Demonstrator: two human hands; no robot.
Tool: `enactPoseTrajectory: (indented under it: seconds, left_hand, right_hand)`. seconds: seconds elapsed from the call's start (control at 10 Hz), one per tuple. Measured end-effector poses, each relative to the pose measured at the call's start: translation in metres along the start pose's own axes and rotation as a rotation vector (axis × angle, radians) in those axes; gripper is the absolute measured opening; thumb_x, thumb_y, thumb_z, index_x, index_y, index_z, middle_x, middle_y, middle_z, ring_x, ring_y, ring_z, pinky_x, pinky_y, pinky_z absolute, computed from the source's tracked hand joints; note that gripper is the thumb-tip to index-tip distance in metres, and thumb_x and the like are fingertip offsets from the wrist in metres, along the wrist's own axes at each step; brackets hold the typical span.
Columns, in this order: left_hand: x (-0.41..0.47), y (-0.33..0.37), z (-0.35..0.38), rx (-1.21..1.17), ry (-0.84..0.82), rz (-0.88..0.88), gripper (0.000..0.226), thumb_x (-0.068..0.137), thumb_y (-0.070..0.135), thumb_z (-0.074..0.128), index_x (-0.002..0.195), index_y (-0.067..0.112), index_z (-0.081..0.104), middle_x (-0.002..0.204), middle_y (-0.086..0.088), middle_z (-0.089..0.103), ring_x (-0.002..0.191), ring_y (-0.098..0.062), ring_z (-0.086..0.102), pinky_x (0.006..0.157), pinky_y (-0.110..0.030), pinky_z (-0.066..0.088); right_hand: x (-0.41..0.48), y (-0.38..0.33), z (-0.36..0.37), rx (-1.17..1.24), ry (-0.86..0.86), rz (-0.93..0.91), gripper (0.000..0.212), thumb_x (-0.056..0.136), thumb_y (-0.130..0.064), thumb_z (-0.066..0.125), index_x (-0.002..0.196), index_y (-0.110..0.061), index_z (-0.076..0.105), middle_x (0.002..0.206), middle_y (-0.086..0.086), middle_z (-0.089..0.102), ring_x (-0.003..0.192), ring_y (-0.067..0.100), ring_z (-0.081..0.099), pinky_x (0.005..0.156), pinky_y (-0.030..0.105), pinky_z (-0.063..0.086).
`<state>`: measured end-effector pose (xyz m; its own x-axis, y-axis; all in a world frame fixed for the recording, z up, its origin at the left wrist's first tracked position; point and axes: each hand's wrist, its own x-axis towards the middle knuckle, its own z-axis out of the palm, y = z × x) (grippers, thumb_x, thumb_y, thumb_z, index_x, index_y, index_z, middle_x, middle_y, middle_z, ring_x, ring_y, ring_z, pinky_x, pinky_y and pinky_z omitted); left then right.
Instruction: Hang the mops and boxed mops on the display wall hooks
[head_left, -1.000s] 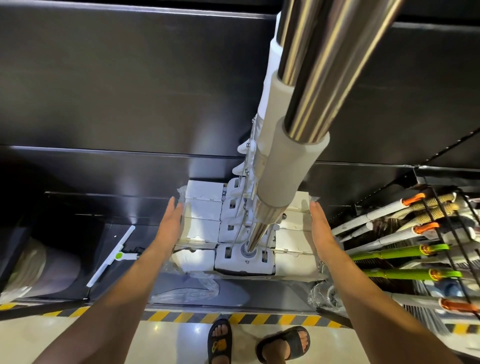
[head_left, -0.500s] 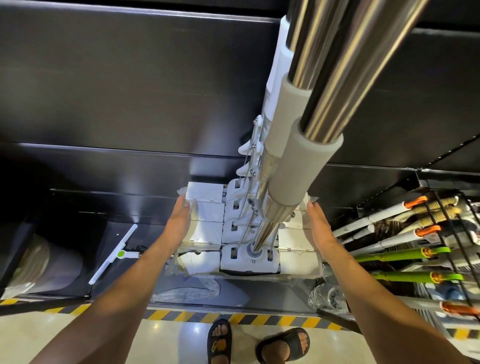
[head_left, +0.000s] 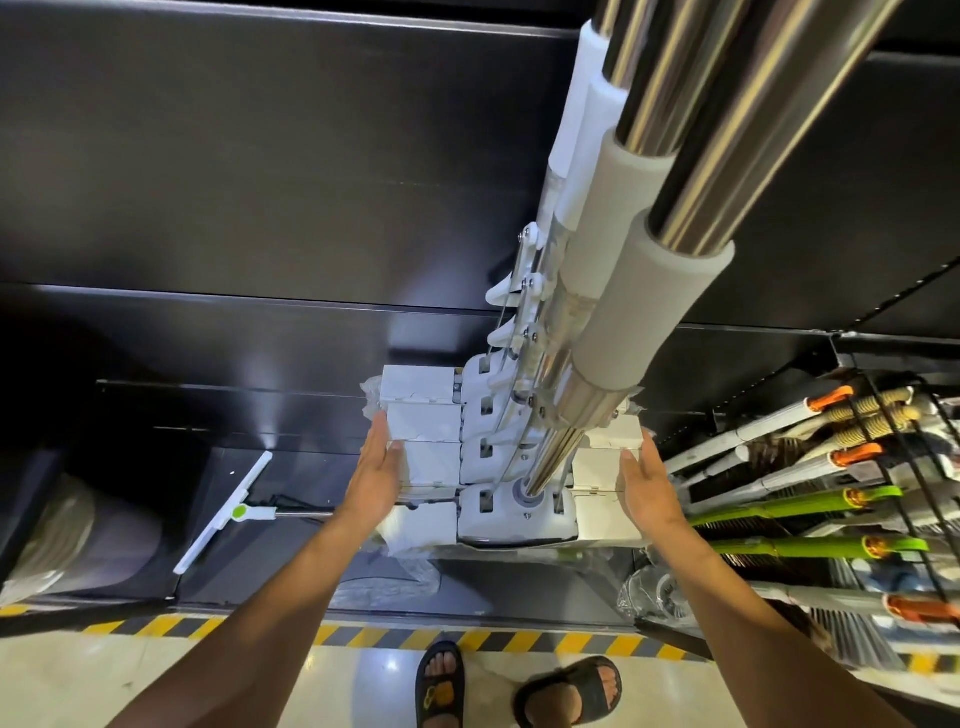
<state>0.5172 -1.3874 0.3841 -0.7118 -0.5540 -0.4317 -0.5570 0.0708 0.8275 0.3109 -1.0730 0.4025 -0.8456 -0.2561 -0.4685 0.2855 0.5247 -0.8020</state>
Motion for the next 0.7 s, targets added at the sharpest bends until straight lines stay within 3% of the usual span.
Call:
enactPoseTrajectory:
  seconds: [0.1,0.2,0.3,0.4,0.5,0.7]
  left_hand:
    - [0.003,-0.003,0.0,-0.101,-0.009,0.021,0.058,0.104,0.056,0.038,0.156,0.063,0.012,0.172,0.022,0.015,0.16,-0.012,0.017,0.131,-0.051,0.016]
    - [0.005,-0.002,-0.001,-0.132,-0.022,-0.015,0.057,0.099,0.059,0.041,0.15,0.071,0.019,0.17,0.021,0.022,0.157,-0.02,0.027,0.125,-0.059,0.028]
    - [-0.001,0.012,-0.006,-0.126,-0.01,-0.072,0.056,0.102,0.05,0.044,0.154,0.06,0.026,0.167,0.016,0.029,0.154,-0.02,0.032,0.125,-0.054,0.031]
    - [-0.009,0.033,-0.019,-0.052,-0.079,-0.075,0.053,0.104,0.047,0.043,0.156,0.04,0.036,0.157,0.017,0.036,0.147,-0.012,0.031,0.126,-0.039,0.024]
    - [-0.009,0.053,-0.024,0.168,-0.035,-0.007,0.042,0.107,0.044,0.039,0.137,0.018,0.055,0.147,0.002,0.052,0.13,-0.017,0.042,0.106,-0.029,0.028]
    - [-0.022,0.093,-0.033,0.645,-0.062,0.13,0.059,0.11,0.048,0.033,0.164,0.027,0.025,0.175,0.005,0.014,0.16,-0.021,0.016,0.128,-0.046,0.018]
  right_hand:
    - [-0.003,-0.007,-0.004,0.039,-0.009,0.013,0.042,0.108,-0.026,0.044,0.139,-0.054,0.041,0.128,-0.002,0.063,0.117,0.02,0.058,0.104,0.037,0.043]
    - [-0.012,-0.02,-0.005,0.085,-0.011,0.027,0.036,0.109,-0.019,0.047,0.134,-0.044,0.045,0.128,0.002,0.065,0.117,0.019,0.06,0.103,0.035,0.044]
    - [-0.02,-0.032,-0.008,0.072,-0.016,0.052,0.027,0.108,-0.021,0.051,0.127,-0.039,0.044,0.129,0.0,0.064,0.115,0.017,0.058,0.101,0.031,0.041]
    - [-0.04,-0.056,-0.017,-0.051,0.004,0.046,0.027,0.105,-0.03,0.058,0.13,-0.031,0.05,0.126,-0.003,0.058,0.11,0.016,0.053,0.098,0.03,0.038]
    - [-0.06,-0.07,-0.024,-0.259,-0.003,-0.029,0.035,0.101,-0.029,0.063,0.133,-0.014,0.06,0.121,0.004,0.061,0.107,0.02,0.059,0.101,0.037,0.047]
    - [-0.084,-0.078,-0.026,-0.461,0.019,-0.14,0.041,0.093,-0.033,0.069,0.133,-0.023,0.066,0.135,0.0,0.056,0.13,0.021,0.055,0.112,0.037,0.044]
